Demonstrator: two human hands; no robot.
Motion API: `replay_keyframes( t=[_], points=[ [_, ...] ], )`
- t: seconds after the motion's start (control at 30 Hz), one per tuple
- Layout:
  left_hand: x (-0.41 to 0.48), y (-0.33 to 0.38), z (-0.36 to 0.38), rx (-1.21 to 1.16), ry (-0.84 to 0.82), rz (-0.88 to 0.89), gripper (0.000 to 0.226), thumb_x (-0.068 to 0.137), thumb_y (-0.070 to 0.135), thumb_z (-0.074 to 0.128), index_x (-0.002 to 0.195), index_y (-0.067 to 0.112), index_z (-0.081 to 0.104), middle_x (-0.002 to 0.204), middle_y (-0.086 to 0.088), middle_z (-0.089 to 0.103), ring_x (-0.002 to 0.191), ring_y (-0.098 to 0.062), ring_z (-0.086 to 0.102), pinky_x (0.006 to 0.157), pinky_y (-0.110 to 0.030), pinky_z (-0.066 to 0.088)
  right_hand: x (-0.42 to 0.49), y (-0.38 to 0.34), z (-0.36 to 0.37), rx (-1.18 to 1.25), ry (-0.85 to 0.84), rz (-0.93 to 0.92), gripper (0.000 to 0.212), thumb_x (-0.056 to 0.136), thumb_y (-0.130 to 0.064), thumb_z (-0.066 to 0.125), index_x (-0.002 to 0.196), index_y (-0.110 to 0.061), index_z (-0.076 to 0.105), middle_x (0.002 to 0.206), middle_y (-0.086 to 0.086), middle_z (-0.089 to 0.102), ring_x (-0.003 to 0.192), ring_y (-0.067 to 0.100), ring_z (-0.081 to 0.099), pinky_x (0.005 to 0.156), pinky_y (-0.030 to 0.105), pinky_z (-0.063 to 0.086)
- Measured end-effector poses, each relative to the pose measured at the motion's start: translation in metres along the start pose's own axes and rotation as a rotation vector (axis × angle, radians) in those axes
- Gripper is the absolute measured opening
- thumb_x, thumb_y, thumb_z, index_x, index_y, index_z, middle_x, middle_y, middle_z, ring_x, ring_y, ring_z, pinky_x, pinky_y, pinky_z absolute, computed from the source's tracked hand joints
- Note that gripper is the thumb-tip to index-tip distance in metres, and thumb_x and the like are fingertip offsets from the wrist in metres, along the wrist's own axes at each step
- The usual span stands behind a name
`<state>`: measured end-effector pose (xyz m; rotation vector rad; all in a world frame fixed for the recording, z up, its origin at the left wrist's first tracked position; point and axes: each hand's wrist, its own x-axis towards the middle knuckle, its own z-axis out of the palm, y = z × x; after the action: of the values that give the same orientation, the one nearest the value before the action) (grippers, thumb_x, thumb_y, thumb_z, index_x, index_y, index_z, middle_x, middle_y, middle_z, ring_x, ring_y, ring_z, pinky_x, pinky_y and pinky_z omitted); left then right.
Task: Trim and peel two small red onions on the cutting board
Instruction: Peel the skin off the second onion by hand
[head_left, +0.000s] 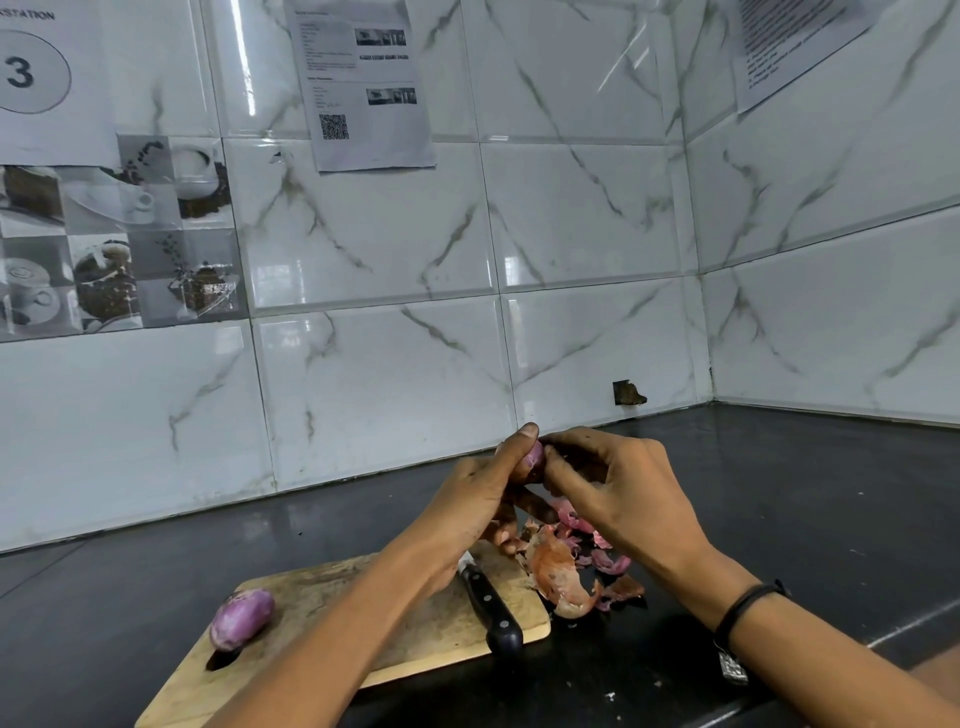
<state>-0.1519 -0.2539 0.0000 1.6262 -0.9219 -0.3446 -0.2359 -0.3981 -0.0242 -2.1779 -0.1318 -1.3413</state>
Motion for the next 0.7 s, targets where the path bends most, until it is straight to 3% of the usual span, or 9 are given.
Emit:
replay_keyframes(
  t=[0.1, 0.27, 0.43, 0.6, 0.7],
  points=[
    [-0.001, -0.002, -0.002, 0.024, -0.011, -0.021, 0.061, 0.092, 0.068, 0.049, 0.099, 0.013, 0.074, 0.075, -0.01, 0.075, 0.041, -0.01, 0.046, 0.048, -0.023, 0.045, 0.001, 0.002, 0.002, 0.001, -0.018, 0.045, 0.019, 0.089, -0.028, 0.069, 0.104, -0.02, 0.079, 0.084, -0.01, 0.077, 0.08, 0.004, 0.072, 0.077, 0.03, 0.059],
    [-0.001, 0.0, -0.007, 0.031, -0.03, -0.036, 0.066, 0.091, 0.07, 0.047, 0.102, 0.01, 0.073, 0.079, -0.013, 0.075, 0.044, -0.012, 0.047, 0.052, -0.023, 0.047, 0.002, 0.004, 0.002, 0.041, -0.028, 0.125, 0.016, 0.089, -0.018, 0.072, 0.105, -0.019, 0.077, 0.078, -0.007, 0.076, 0.072, 0.003, 0.072, 0.075, 0.031, 0.061],
    [0.001, -0.001, -0.012, -0.019, -0.016, -0.09, 0.068, 0.093, 0.07, 0.043, 0.104, 0.008, 0.068, 0.078, -0.012, 0.073, 0.048, -0.015, 0.048, 0.051, -0.027, 0.05, -0.003, 0.0, 0.003, 0.048, -0.035, 0.07, 0.017, 0.095, -0.021, 0.065, 0.109, -0.019, 0.075, 0.085, -0.008, 0.076, 0.082, 0.005, 0.072, 0.079, 0.033, 0.06],
    [0.003, -0.001, -0.013, -0.032, 0.0, -0.078, 0.065, 0.097, 0.066, 0.04, 0.104, 0.008, 0.068, 0.076, -0.01, 0.073, 0.05, -0.016, 0.045, 0.048, -0.024, 0.049, -0.004, -0.007, 0.002, 0.058, -0.028, 0.015, 0.026, 0.096, -0.035, 0.065, 0.112, -0.019, 0.076, 0.096, -0.012, 0.077, 0.091, -0.001, 0.07, 0.083, 0.024, 0.057],
    [0.002, -0.003, -0.013, 0.002, -0.001, -0.051, 0.063, 0.096, 0.068, 0.041, 0.102, 0.011, 0.069, 0.079, -0.011, 0.074, 0.048, -0.014, 0.046, 0.052, -0.027, 0.051, -0.003, -0.004, 0.001, 0.049, -0.035, 0.001, 0.019, 0.096, -0.029, 0.068, 0.109, -0.019, 0.079, 0.093, -0.013, 0.078, 0.088, -0.003, 0.071, 0.082, 0.023, 0.058]
  ],
)
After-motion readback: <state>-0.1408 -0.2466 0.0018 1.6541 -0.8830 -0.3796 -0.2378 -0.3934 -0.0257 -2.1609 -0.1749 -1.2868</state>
